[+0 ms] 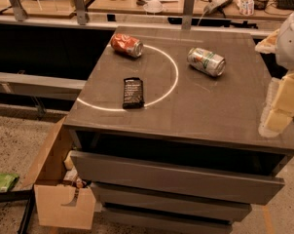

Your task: Place 7up can upright

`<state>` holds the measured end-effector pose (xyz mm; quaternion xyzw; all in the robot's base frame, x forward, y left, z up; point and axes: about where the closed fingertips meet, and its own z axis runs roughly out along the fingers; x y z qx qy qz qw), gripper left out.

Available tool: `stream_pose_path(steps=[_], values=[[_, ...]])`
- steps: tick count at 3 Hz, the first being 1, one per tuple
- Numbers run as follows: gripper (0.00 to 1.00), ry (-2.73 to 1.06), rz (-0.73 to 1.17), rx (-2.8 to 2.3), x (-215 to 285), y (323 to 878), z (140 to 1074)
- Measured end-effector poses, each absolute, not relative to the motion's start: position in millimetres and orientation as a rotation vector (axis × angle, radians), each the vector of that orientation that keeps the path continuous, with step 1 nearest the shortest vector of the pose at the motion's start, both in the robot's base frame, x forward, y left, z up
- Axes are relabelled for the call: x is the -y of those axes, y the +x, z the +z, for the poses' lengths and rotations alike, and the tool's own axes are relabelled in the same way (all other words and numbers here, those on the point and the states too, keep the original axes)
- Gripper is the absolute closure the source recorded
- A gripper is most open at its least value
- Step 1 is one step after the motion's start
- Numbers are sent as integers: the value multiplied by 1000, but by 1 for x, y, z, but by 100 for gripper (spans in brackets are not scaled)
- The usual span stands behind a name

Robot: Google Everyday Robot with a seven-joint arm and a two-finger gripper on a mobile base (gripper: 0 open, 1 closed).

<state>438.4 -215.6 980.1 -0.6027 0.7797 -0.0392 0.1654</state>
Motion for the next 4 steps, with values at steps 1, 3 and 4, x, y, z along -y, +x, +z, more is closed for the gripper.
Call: stream_pose_path(steps=[1,3,4], values=[[0,-1717,-112,-2221,216,438,980],[0,-1581,-135,-2265,206,484,983],[0,-1429,-78,-2343,194,537,980]])
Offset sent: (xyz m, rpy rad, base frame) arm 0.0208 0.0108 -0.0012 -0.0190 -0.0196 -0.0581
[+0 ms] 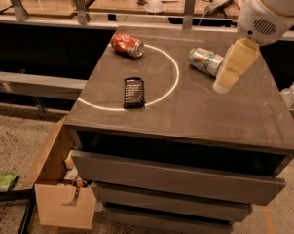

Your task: Place 7up can upright

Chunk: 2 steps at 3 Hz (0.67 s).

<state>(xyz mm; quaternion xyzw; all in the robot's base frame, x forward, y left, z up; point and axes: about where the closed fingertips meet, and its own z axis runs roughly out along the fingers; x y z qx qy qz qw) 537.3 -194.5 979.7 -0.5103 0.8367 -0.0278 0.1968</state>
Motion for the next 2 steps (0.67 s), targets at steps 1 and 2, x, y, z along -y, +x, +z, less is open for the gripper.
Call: stream_pose_path(steps=[1,2], values=[[0,-1325,-57,-2409,182,591,973],[0,-1293,-67,-2437,171,645,955]])
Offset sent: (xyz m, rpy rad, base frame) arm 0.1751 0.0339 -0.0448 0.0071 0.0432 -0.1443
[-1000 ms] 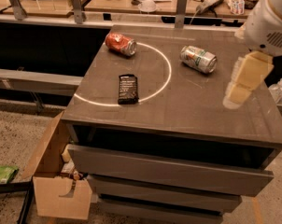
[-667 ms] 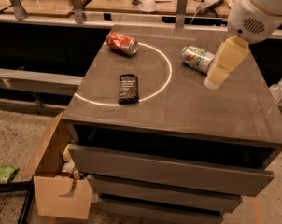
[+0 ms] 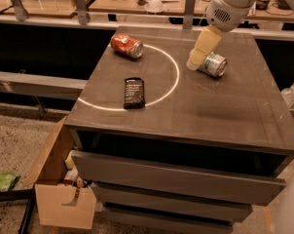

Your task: Place 7up can upright

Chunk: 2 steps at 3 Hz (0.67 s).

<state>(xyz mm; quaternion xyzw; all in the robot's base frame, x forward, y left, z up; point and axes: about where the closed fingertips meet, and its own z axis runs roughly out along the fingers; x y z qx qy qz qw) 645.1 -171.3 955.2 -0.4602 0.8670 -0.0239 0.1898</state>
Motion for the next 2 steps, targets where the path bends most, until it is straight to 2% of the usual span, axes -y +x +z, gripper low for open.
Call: stream_pose_path(steps=[2], values=[[0,-1377,-168,-2479,184,730,899]])
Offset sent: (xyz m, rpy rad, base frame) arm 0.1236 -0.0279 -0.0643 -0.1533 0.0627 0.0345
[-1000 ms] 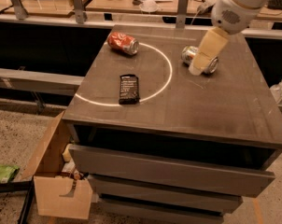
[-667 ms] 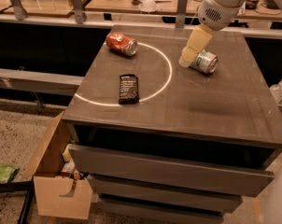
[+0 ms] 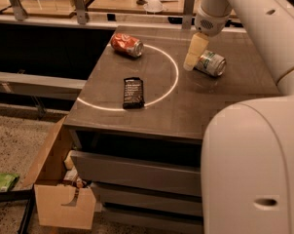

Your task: Place 7up can upright

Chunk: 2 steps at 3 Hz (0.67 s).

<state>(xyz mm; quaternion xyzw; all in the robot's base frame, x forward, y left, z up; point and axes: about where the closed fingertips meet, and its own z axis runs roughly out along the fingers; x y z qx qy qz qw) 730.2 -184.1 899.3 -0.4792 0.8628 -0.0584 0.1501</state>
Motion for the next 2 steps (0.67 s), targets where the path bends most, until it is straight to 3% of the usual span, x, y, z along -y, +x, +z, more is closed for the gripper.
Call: stream_pose_path(steps=[1,2], values=[[0,-1320,-187,-2560,203,746,875],[17,-1262,-144,-2612,214,753,854]])
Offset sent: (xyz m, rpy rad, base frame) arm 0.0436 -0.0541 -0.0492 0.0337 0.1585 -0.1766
